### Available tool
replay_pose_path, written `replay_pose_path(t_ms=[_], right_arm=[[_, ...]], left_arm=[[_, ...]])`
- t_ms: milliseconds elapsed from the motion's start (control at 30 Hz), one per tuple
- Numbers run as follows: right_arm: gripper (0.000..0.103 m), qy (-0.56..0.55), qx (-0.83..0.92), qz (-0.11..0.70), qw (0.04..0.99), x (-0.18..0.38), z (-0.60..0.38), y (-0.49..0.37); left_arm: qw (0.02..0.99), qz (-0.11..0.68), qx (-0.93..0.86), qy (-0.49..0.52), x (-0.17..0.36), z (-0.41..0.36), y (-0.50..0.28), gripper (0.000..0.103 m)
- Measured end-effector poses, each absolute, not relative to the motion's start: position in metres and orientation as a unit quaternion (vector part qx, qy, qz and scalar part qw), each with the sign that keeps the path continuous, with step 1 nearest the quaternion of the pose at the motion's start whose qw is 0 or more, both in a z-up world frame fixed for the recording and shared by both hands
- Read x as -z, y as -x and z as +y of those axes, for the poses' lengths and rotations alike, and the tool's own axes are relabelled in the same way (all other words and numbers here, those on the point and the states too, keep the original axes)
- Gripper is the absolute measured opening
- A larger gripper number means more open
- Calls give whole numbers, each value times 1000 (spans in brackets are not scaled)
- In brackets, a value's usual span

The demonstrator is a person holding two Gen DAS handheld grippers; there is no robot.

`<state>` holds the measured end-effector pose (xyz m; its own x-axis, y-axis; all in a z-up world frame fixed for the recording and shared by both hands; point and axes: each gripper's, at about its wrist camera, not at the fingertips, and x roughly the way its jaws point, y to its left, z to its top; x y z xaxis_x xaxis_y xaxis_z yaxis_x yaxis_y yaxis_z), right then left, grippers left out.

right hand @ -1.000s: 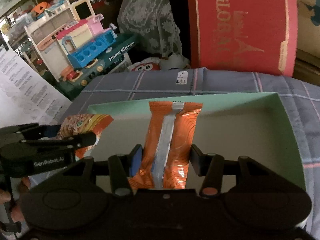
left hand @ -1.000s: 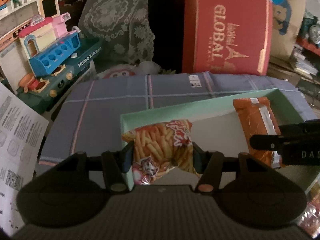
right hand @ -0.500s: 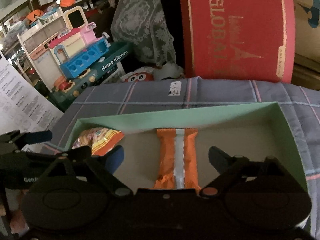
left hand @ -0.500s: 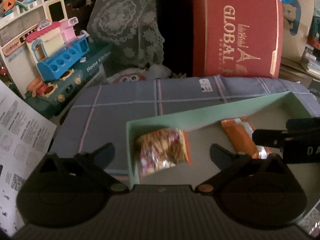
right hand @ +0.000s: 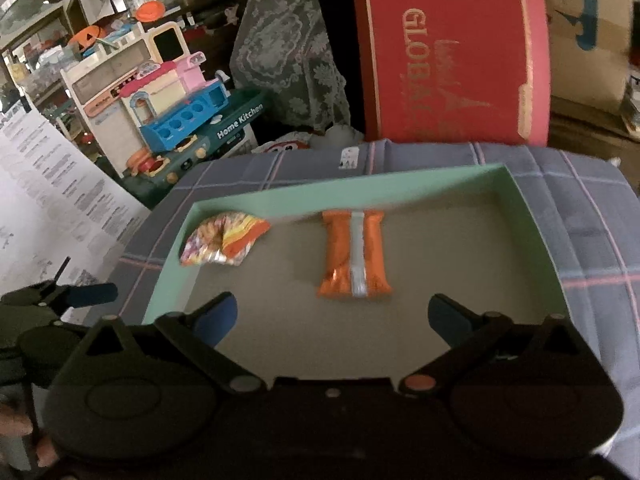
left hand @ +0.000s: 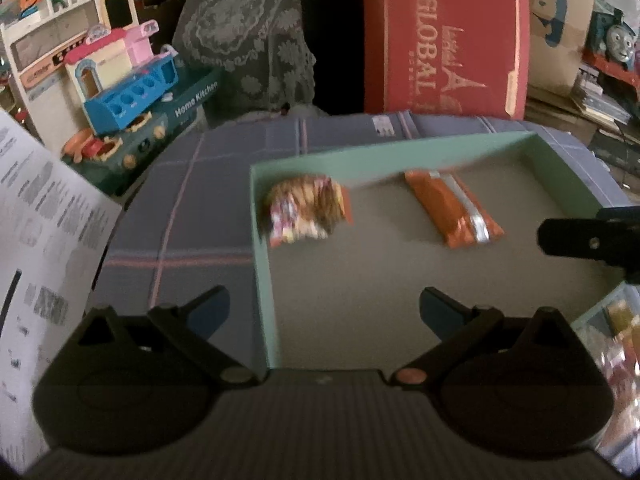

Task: Organize snacks
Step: 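Grasp the purple grape candy bag with the left tool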

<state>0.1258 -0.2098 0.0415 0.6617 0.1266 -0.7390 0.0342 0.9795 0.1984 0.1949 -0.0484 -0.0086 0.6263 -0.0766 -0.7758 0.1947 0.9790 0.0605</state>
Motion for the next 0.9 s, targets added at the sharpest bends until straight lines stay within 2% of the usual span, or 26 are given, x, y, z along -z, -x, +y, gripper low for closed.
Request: replay_pose_path(t_ms=[433, 733, 900], right_arm=[[103, -105, -20, 422, 900, -32, -217, -37], [103, -129, -18, 426, 895, -17, -230, -5], [95, -131, -24, 430, 893, -7, -235, 1]], left_arm=[[891, 441, 91, -47, 22, -39, -110, 103], [886, 453, 90, -39, 49, -59, -88, 103], [887, 455, 75, -27, 61, -71, -94, 103]])
